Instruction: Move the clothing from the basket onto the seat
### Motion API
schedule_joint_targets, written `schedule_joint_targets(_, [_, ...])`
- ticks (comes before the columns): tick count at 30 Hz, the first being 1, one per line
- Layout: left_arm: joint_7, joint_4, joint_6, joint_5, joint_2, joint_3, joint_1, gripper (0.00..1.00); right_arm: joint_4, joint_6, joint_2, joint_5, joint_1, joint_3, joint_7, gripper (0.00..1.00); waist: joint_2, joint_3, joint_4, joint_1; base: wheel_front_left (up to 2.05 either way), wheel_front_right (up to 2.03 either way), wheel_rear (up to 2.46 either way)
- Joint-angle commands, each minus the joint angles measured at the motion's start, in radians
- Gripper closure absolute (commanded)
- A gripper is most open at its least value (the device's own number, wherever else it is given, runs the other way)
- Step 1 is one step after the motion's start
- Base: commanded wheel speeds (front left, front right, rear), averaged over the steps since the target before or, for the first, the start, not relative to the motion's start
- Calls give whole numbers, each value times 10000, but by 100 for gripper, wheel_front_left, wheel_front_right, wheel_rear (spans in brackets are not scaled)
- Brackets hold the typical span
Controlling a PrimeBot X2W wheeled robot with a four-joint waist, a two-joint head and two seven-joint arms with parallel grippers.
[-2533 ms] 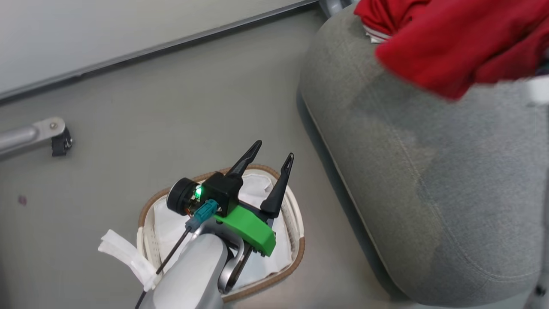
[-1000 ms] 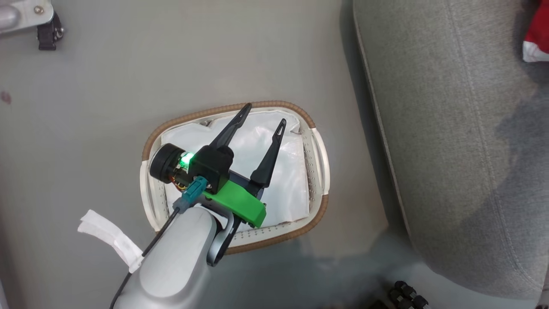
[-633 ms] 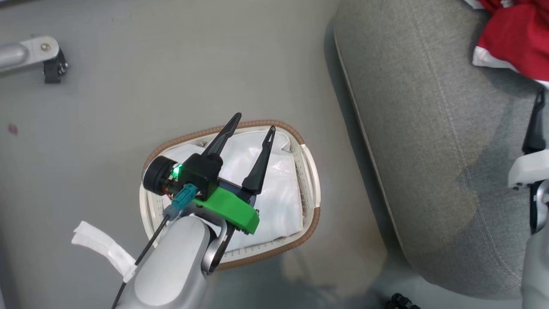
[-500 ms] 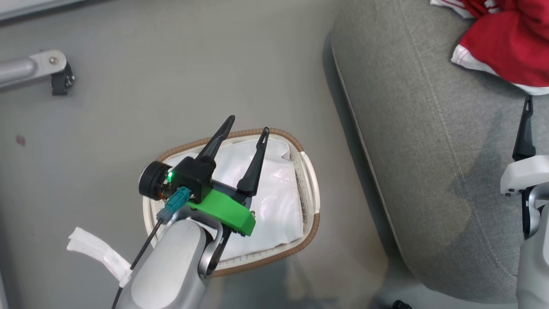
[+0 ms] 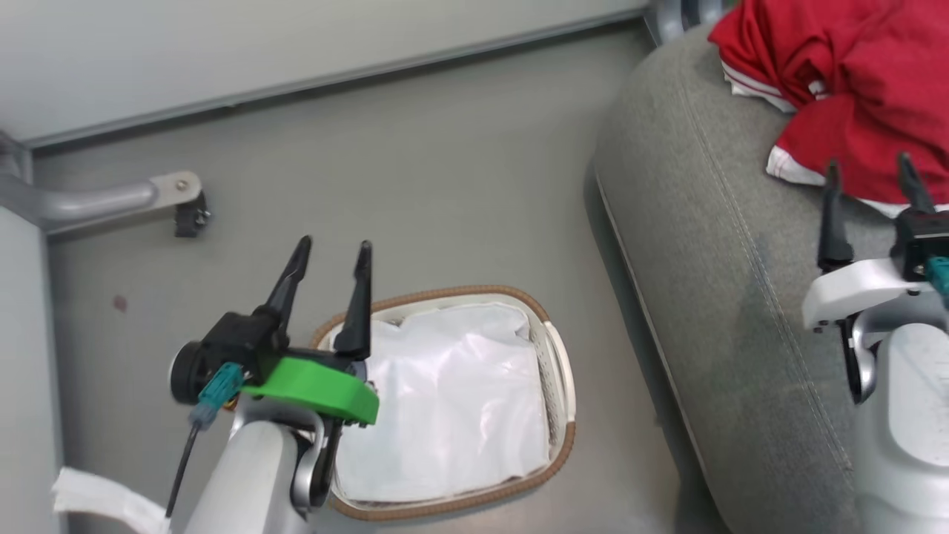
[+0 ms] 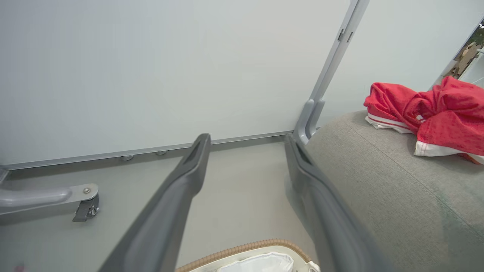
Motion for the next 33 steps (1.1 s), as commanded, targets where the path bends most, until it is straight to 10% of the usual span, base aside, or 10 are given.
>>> schedule_joint_targets(1, [0, -68, 75, 24, -5, 202, 288, 0, 64, -14, -25, 184, 240, 168, -5, 0, 0, -857, 640, 1, 0, 0, 0])
schedule_joint_targets(33, [1, -235, 403, -809, -15, 1704, 2956, 0, -595, -14, -25, 3117, 3468, 2856, -5, 0, 0, -2559, 1497, 1, 0, 0, 0])
